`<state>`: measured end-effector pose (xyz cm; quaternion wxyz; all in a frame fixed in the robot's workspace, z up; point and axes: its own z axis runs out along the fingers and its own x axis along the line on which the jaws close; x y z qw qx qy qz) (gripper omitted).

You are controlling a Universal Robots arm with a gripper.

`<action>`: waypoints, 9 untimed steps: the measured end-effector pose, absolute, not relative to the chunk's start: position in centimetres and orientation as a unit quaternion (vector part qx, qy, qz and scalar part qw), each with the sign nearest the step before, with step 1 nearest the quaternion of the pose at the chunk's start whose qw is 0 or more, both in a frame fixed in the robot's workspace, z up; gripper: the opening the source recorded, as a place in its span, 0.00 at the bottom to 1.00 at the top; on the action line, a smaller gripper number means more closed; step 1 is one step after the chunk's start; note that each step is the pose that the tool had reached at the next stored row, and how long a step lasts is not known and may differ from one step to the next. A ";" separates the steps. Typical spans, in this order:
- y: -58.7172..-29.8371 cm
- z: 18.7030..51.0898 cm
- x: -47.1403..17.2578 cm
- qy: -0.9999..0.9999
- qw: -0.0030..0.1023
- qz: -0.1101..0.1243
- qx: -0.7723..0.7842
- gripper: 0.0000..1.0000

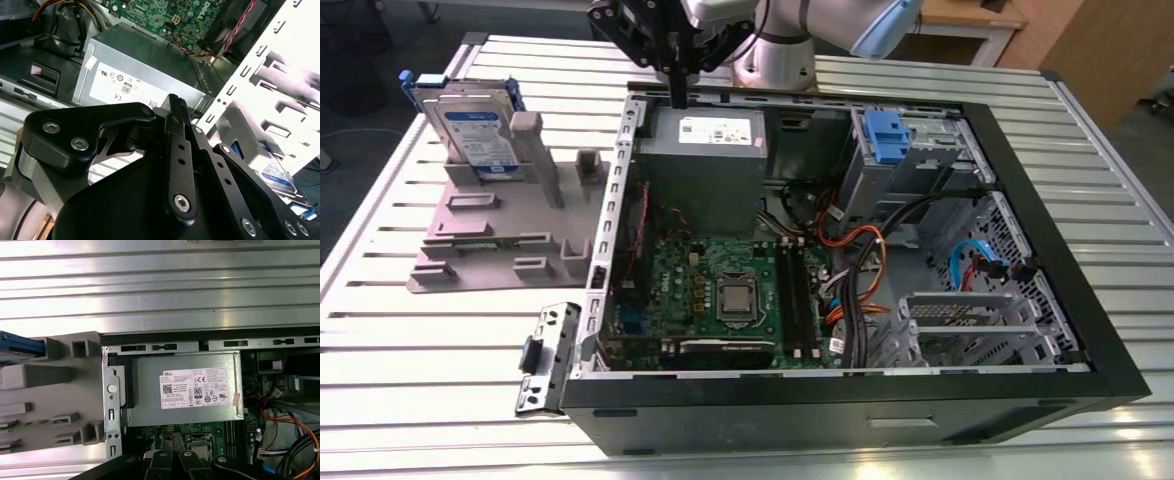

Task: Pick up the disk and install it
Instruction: 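Reach for the disk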

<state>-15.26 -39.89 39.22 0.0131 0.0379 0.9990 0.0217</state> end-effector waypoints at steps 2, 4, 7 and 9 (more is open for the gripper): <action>-39.9 39.2 -15.3 0.999 0.013 0.022 0.038 0.10; -39.9 39.2 -15.3 0.999 0.013 0.022 0.038 0.10; -39.9 39.2 -15.4 0.999 0.013 0.022 0.038 0.10; -39.9 39.2 -15.5 0.999 0.013 0.022 0.038 0.10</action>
